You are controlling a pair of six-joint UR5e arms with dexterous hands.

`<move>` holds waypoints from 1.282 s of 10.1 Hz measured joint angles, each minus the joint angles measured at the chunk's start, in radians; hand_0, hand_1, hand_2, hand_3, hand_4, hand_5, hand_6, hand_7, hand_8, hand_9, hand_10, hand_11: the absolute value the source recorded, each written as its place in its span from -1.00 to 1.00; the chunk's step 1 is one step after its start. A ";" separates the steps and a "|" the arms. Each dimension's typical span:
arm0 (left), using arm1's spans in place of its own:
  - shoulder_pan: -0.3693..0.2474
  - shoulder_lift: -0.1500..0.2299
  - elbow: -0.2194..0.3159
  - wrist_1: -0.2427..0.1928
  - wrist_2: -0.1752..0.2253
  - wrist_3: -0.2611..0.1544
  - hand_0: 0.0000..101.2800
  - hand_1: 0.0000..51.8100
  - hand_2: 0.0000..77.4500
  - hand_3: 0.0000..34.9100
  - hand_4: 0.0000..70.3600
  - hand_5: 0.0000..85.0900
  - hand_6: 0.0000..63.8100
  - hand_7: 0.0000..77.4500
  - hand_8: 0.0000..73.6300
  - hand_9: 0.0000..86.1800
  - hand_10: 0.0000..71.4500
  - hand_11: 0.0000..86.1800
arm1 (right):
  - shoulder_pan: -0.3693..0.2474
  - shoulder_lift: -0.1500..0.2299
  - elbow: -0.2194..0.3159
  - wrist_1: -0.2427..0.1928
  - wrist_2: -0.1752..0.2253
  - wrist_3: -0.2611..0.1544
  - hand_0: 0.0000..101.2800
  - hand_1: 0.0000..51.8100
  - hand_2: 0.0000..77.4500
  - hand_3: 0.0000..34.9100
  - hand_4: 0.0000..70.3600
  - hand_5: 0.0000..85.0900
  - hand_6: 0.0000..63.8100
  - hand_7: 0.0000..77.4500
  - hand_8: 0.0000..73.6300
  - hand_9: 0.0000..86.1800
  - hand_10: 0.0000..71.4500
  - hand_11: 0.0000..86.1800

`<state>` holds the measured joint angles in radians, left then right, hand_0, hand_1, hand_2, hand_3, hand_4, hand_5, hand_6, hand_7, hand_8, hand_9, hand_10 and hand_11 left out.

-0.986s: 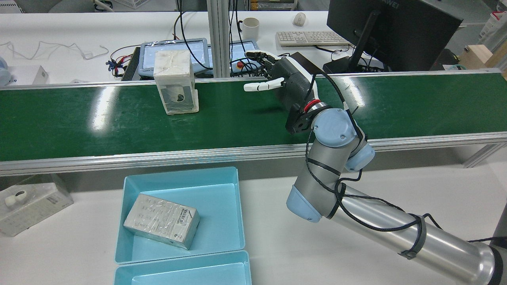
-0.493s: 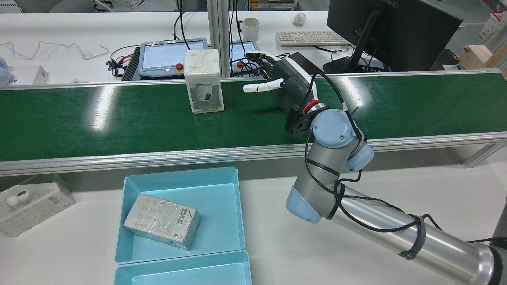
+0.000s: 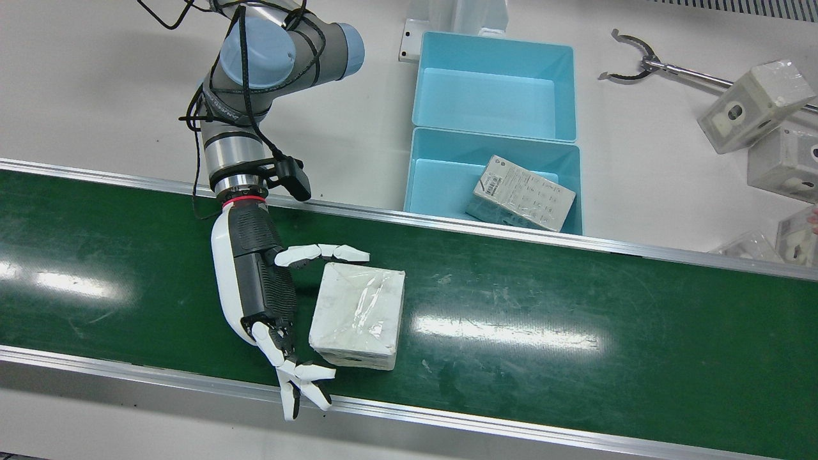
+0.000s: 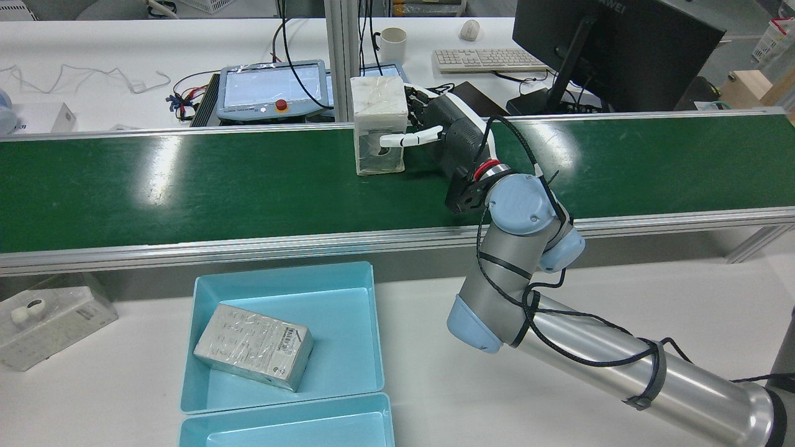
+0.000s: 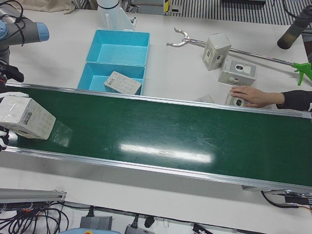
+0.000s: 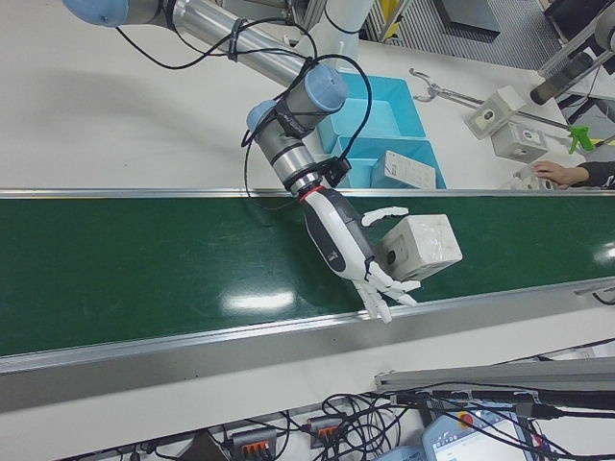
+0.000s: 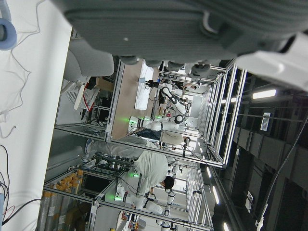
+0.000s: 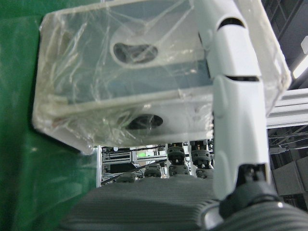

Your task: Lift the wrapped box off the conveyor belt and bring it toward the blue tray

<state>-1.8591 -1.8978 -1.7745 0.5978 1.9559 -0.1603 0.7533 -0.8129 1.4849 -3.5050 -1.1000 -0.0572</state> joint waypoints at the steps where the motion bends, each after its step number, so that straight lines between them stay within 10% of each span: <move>1: 0.000 0.000 0.000 0.000 0.000 0.000 -1.00 -1.00 -0.99 -1.00 -1.00 -0.97 -0.98 -0.99 -0.99 -1.00 -0.98 -0.99 | -0.001 0.000 0.000 0.000 0.000 0.000 -0.01 -0.35 -0.58 -0.82 -0.60 -0.35 -0.78 -0.79 -0.97 -0.94 -1.00 -0.97; 4: 0.000 0.000 0.000 0.000 0.000 0.000 -1.00 -1.00 -0.99 -1.00 -1.00 -0.97 -1.00 -0.99 -0.99 -1.00 -0.98 -0.99 | -0.004 -0.002 0.001 -0.002 0.016 -0.001 0.01 -0.28 -0.39 -0.92 -0.52 -0.06 -0.50 -0.48 -0.75 -0.68 -1.00 -0.97; 7: 0.000 0.000 0.000 0.000 0.000 0.000 -1.00 -1.00 -0.99 -1.00 -1.00 -0.97 -1.00 -0.99 -0.99 -0.99 -0.98 -0.99 | 0.004 -0.002 0.048 -0.045 0.048 -0.002 0.14 -0.47 -0.18 -1.00 -0.40 0.10 -0.08 -0.23 -0.13 -0.18 -0.47 -0.81; 10: 0.000 0.000 0.000 0.000 0.000 0.000 -1.00 -1.00 -0.97 -1.00 -1.00 -0.97 -0.98 -1.00 -0.99 -1.00 -0.98 -0.99 | -0.014 0.013 0.224 -0.212 -0.016 0.003 0.18 -0.79 -0.17 -1.00 -0.13 0.33 0.23 -0.06 0.16 -0.03 0.04 -0.24; 13: 0.000 0.000 0.000 0.000 0.000 0.000 -1.00 -1.00 -0.99 -1.00 -1.00 -0.97 -0.98 -0.99 -0.99 -1.00 -0.98 -0.99 | -0.139 0.017 0.353 -0.272 -0.071 0.001 0.21 -0.79 -0.17 -1.00 -0.01 0.46 0.38 0.01 0.32 0.03 0.19 -0.13</move>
<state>-1.8591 -1.8977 -1.7744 0.5978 1.9559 -0.1603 0.6139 -0.7961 1.8379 -3.7774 -1.1714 -0.0564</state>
